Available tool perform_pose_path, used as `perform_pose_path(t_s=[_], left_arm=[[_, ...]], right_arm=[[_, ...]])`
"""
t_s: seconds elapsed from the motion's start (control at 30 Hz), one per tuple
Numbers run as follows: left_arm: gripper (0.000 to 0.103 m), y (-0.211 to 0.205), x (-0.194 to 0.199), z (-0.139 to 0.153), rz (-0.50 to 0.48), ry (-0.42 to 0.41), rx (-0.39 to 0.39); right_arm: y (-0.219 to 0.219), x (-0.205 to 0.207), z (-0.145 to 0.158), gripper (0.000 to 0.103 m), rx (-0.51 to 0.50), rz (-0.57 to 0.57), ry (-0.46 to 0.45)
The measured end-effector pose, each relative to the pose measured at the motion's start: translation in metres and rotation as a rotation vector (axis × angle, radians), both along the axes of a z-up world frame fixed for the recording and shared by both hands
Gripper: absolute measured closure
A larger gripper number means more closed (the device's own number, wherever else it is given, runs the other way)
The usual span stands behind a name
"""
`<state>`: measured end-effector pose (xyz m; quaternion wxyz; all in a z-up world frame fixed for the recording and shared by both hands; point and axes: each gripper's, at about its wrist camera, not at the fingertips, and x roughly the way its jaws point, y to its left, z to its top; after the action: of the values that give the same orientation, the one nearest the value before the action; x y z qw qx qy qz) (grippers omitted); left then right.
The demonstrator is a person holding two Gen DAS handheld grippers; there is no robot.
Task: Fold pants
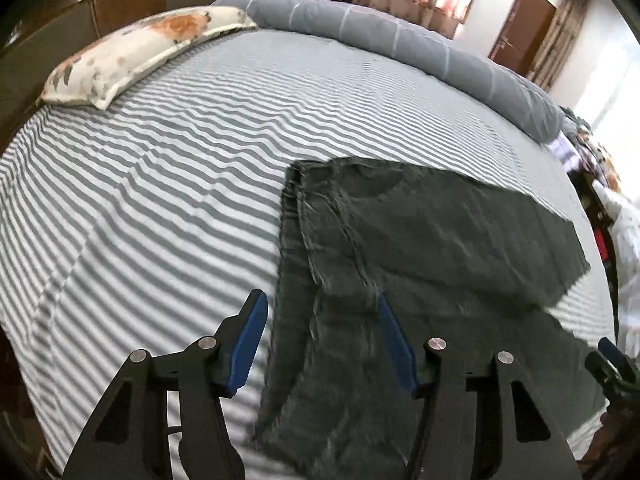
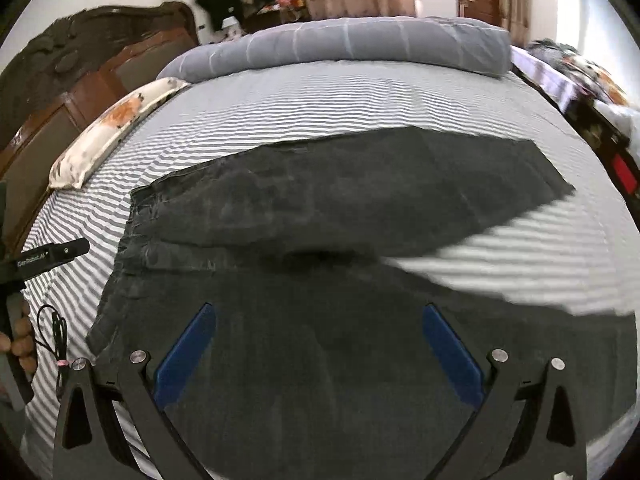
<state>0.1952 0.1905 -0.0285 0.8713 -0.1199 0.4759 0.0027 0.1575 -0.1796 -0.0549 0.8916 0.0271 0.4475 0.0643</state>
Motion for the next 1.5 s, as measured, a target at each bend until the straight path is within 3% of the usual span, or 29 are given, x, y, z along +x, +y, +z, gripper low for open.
perform_pose_path(t_s=[0.23, 0.5, 0.67, 0.87, 0.93, 1.07, 1.1, 1.17, 1.27, 1.37, 1.4, 1.43, 1.5], left_arm=[[0.045, 0.02, 0.062, -0.028, -0.01, 0.021, 0.028], [0.045, 0.02, 0.125, -0.056, -0.138, 0.027, 0.024], [0.045, 0.013, 0.144, -0.073, -0.195, 0.044, 0.017], [0.045, 0.009, 0.151, -0.075, -0.215, 0.011, -0.002], [0.047, 0.005, 0.151, -0.075, -0.214, -0.001, 0.017], [0.069, -0.002, 0.151, -0.073, -0.23, -0.025, 0.064], [0.072, -0.001, 0.151, -0.072, -0.233, -0.029, 0.056], [0.086, 0.001, 0.148, -0.07, -0.23, -0.044, 0.035], [0.089, 0.0, 0.14, -0.062, -0.246, -0.08, 0.04], [0.09, -0.003, 0.135, -0.057, -0.239, -0.102, 0.049], [0.09, -0.003, 0.134, -0.055, -0.235, -0.106, 0.048], [0.09, -0.003, 0.132, -0.053, -0.232, -0.111, 0.043], [0.09, -0.003, 0.131, -0.048, -0.226, -0.115, 0.04]], right_arm=[[0.005, 0.082, -0.003, 0.0, -0.026, 0.093, -0.004], [0.005, 0.167, -0.006, 0.0, -0.123, 0.259, -0.002], [-0.001, 0.221, -0.018, 0.001, -0.192, 0.359, 0.027], [0.009, 0.279, -0.044, 0.007, -0.294, 0.538, 0.101], [0.018, 0.292, -0.053, 0.022, -0.309, 0.605, 0.121], [0.034, 0.313, -0.071, 0.029, -0.328, 0.72, 0.148], [0.036, 0.317, -0.074, 0.031, -0.338, 0.731, 0.155], [0.037, 0.326, -0.085, 0.032, -0.317, 0.756, 0.201], [0.03, 0.327, -0.09, 0.037, -0.258, 0.75, 0.203], [0.026, 0.321, -0.087, 0.067, -0.229, 0.763, 0.187], [0.027, 0.317, -0.085, 0.082, -0.242, 0.777, 0.175], [0.028, 0.313, -0.083, 0.09, -0.264, 0.781, 0.163], [0.033, 0.307, -0.078, 0.094, -0.284, 0.771, 0.153]])
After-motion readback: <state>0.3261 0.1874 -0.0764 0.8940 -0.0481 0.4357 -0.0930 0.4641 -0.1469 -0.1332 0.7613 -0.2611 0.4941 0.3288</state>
